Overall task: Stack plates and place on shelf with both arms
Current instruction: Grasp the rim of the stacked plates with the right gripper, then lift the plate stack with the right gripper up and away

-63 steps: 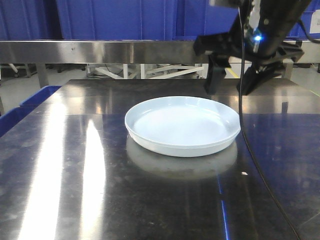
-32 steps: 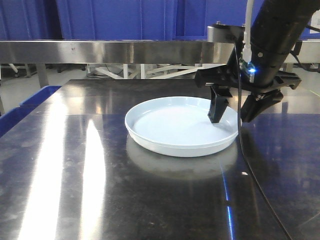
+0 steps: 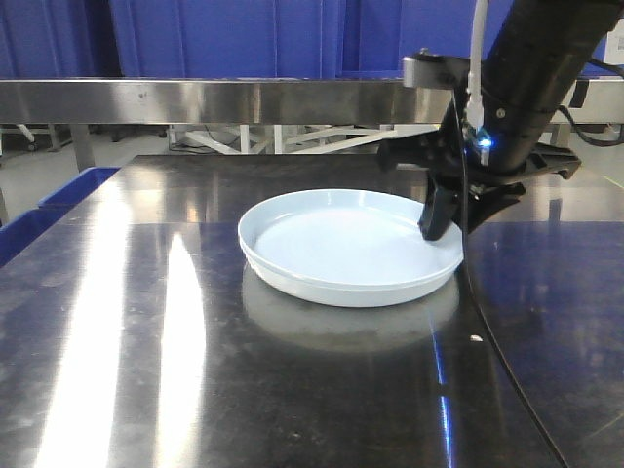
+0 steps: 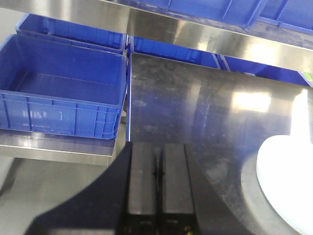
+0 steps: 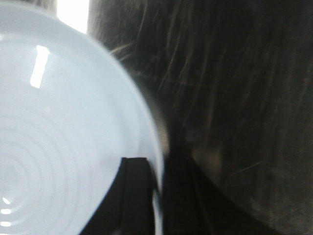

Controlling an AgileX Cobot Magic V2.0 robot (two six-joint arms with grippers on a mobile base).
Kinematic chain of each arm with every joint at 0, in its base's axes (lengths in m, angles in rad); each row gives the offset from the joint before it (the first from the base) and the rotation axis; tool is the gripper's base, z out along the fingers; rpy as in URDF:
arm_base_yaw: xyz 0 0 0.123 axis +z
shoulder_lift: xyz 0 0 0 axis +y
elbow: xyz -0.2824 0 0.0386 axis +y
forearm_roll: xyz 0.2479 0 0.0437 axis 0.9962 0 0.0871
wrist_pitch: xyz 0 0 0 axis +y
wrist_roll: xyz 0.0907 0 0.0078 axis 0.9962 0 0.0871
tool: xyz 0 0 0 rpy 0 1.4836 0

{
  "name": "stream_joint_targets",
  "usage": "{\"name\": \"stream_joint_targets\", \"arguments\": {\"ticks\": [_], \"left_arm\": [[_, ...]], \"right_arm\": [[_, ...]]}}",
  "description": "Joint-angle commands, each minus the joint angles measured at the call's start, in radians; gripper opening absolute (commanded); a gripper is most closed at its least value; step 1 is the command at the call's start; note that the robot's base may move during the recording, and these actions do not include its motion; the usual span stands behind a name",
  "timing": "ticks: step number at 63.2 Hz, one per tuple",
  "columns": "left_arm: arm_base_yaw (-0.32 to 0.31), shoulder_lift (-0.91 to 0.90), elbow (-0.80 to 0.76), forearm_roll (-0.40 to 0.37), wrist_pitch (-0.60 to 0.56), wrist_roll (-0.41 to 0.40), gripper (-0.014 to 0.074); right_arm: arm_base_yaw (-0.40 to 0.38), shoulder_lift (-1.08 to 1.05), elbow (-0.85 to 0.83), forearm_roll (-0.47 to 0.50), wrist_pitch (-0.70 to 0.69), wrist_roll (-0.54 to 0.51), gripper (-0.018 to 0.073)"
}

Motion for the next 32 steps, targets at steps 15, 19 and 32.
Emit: {"name": "stream_joint_targets", "arguments": {"ticks": [15, 19, 32], "left_arm": [[-0.005, -0.004, -0.029, -0.006, -0.076, 0.001, 0.0090], [-0.005, -0.004, -0.029, -0.006, -0.076, 0.001, 0.0090], [-0.005, -0.004, -0.029, -0.006, -0.076, 0.001, 0.0090]], "right_arm": [[0.000, -0.146, -0.023, -0.009, -0.059, -0.011, 0.0048], [0.000, -0.202, -0.023, -0.009, -0.073, -0.011, 0.0048], [0.000, -0.358, -0.023, -0.009, -0.104, -0.011, 0.0048]]}}
